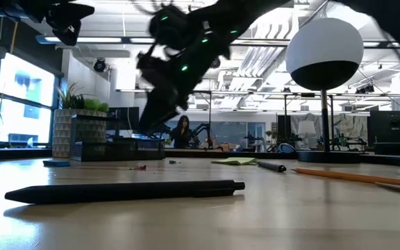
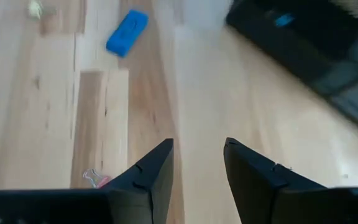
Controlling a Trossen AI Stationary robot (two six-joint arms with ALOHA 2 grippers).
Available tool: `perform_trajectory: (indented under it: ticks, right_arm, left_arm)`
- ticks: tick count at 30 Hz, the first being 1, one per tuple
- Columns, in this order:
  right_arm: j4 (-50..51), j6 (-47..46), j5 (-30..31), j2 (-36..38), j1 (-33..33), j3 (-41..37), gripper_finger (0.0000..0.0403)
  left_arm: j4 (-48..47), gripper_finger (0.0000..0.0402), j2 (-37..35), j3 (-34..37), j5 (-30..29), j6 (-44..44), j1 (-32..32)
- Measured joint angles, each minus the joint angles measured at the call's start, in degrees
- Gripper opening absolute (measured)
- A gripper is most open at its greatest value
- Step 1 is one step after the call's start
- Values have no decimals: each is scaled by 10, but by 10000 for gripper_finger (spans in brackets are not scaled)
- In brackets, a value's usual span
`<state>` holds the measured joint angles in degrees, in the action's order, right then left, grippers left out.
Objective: Pick and place office supplies into organizer
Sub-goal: Put the yellow binder clip into the desk organizer
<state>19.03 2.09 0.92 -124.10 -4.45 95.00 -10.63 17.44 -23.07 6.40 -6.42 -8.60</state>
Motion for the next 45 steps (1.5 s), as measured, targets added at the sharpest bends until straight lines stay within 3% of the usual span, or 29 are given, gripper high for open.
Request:
perform_trajectory:
  ticks: [9,15,22,27,38,45]
  right_arm:
    - [-256,-74,16,172,-1,-330,136]
    - [-340,-116,99,243,33,-461,136]
    - [-354,-150,217,320,78,-542,136]
    - [-355,-216,230,348,81,-601,136]
    - [-373,-190,305,354,99,-631,134]
    - [-382,-181,317,354,104,-631,134]
  left_arm:
    - [3,134,41,0,-30,-1,0]
    - [14,134,98,0,-52,-1,0]
    - [57,134,205,0,-79,-16,0]
    - [97,133,279,0,-86,-37,0]
    - [105,133,424,-26,-127,-151,5]
    - [106,133,544,-94,-265,-158,73]
